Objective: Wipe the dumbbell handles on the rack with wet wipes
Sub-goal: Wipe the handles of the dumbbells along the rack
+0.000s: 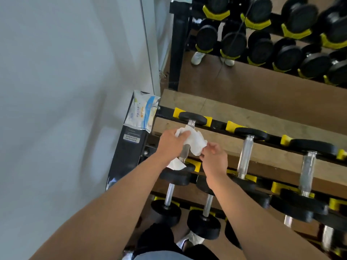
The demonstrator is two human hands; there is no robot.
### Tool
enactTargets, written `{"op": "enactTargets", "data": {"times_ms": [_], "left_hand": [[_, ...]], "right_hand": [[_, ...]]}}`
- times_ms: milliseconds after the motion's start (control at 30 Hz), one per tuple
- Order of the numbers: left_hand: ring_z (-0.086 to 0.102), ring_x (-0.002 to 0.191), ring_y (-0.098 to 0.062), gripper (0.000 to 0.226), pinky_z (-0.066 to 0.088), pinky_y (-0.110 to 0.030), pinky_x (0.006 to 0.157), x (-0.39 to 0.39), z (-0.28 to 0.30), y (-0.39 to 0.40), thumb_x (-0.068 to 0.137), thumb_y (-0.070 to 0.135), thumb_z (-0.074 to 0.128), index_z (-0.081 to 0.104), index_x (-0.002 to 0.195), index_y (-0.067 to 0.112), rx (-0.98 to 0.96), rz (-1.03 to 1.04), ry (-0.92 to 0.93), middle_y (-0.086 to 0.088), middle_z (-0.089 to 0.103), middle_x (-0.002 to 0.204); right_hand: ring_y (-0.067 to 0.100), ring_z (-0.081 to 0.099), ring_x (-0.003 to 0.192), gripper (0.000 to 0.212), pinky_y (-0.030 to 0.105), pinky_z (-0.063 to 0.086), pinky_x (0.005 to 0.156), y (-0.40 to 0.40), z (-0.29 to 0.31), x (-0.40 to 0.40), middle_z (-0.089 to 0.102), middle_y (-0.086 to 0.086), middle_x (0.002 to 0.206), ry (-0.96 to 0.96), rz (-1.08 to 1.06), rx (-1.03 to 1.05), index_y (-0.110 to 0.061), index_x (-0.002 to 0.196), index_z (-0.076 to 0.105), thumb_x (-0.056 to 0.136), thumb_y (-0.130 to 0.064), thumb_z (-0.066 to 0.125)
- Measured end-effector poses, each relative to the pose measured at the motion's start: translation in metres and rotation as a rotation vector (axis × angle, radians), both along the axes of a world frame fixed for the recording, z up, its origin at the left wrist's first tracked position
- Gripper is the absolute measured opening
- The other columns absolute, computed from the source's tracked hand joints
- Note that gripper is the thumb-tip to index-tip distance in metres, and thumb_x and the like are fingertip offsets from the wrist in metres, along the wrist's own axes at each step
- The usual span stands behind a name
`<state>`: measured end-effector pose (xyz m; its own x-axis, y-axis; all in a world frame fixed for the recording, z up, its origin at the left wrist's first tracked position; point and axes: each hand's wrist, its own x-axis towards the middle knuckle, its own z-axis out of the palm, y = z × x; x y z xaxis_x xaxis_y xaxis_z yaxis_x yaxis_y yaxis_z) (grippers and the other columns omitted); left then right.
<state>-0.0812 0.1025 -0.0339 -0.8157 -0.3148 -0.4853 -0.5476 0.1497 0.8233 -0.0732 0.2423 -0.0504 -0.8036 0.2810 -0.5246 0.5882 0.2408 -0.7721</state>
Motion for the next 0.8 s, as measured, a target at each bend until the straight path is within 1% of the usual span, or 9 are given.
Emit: {"op": "enactTargets", "data": {"times_ms": [167, 233, 300, 367, 433, 533, 633, 700, 800], "left_hand": [[0.068, 0.09, -0.024, 0.033, 0.052, -0.037, 0.076, -0.025, -0.019, -0.012, 0.092, 0.04, 0.065, 0.072, 0.097, 0.008, 0.055, 0.015, -0.013, -0.009, 0.072, 0.094], [0.066, 0.091, -0.024, 0.034, 0.049, -0.035, 0.074, -0.031, -0.027, -0.015, 0.092, 0.04, 0.064, 0.071, 0.105, 0.009, 0.021, 0.013, -0.051, -0.007, 0.07, 0.096], [0.064, 0.093, -0.023, 0.035, 0.045, -0.03, 0.073, -0.035, -0.037, -0.02, 0.092, 0.038, 0.064, 0.069, 0.11, 0.007, 0.004, 0.009, -0.085, -0.005, 0.068, 0.098], [0.065, 0.094, -0.021, 0.033, 0.049, -0.03, 0.075, -0.034, -0.043, -0.024, 0.09, 0.037, 0.068, 0.07, 0.11, 0.01, 0.097, 0.05, -0.108, -0.004, 0.07, 0.102], [0.064, 0.085, -0.017, 0.034, 0.05, -0.032, 0.071, -0.026, -0.048, -0.03, 0.084, 0.041, 0.074, 0.072, 0.107, 0.016, 0.241, 0.128, -0.17, -0.002, 0.071, 0.1], [0.053, 0.077, -0.014, 0.037, 0.044, -0.031, 0.066, -0.007, -0.052, -0.04, 0.082, 0.028, 0.078, 0.065, 0.117, 0.025, 0.516, 0.243, -0.275, -0.004, 0.064, 0.104], [0.055, 0.104, -0.019, 0.069, 0.046, -0.037, 0.088, 0.013, -0.058, -0.046, 0.083, -0.009, 0.058, 0.049, 0.137, 0.033, 0.697, 0.339, -0.245, -0.007, 0.058, 0.123], [0.057, 0.105, -0.02, 0.071, 0.048, -0.038, 0.092, 0.026, -0.058, -0.045, 0.087, -0.017, 0.046, 0.054, 0.132, 0.037, 0.662, 0.404, -0.196, -0.006, 0.059, 0.122], [0.066, 0.102, -0.019, 0.055, 0.054, -0.035, 0.089, 0.04, -0.057, -0.041, 0.1, -0.007, 0.04, 0.063, 0.12, 0.039, 0.496, 0.387, -0.156, -0.002, 0.062, 0.122]], "right_hand": [[0.013, 0.06, 0.102, 0.018, 0.033, 0.048, 0.084, -0.01, 0.001, -0.017, 0.065, -0.01, 0.109, 0.102, -0.203, 0.175, -0.027, 0.113, 0.061, 0.102, -0.028, 0.047], [0.017, 0.062, 0.099, 0.023, 0.037, 0.051, 0.084, -0.019, 0.002, -0.022, 0.066, -0.007, 0.107, 0.088, -0.109, 0.2, -0.029, 0.116, 0.062, 0.103, -0.028, 0.043], [0.022, 0.062, 0.089, 0.023, 0.036, 0.05, 0.073, -0.03, 0.0, -0.027, 0.065, -0.002, 0.091, 0.007, 0.06, 0.187, -0.025, 0.102, 0.062, 0.103, -0.036, 0.042], [0.018, 0.058, 0.078, 0.025, 0.03, 0.04, 0.06, -0.04, -0.001, -0.034, 0.059, -0.002, 0.08, -0.071, 0.181, 0.164, -0.022, 0.091, 0.058, 0.101, -0.043, 0.048], [0.014, 0.056, 0.076, 0.029, 0.029, 0.039, 0.058, -0.049, -0.006, -0.045, 0.06, -0.001, 0.085, -0.128, 0.235, 0.147, -0.018, 0.101, 0.06, 0.097, -0.046, 0.055], [0.023, 0.063, 0.097, 0.046, 0.036, 0.053, 0.08, -0.058, -0.019, -0.059, 0.067, 0.004, 0.112, -0.142, 0.232, 0.176, -0.015, 0.126, 0.058, 0.093, -0.046, 0.062], [0.032, 0.06, 0.114, 0.063, 0.046, 0.052, 0.096, -0.061, -0.027, -0.066, 0.064, 0.009, 0.128, -0.134, 0.242, 0.254, -0.016, 0.141, 0.05, 0.091, -0.053, 0.061], [0.032, 0.061, 0.11, 0.063, 0.045, 0.053, 0.093, -0.059, -0.028, -0.07, 0.065, 0.009, 0.122, -0.136, 0.242, 0.263, -0.014, 0.136, 0.053, 0.091, -0.058, 0.058], [0.028, 0.061, 0.089, 0.05, 0.038, 0.053, 0.076, -0.06, -0.027, -0.078, 0.065, 0.006, 0.095, -0.127, 0.196, 0.224, -0.011, 0.112, 0.063, 0.092, -0.056, 0.058]]}}
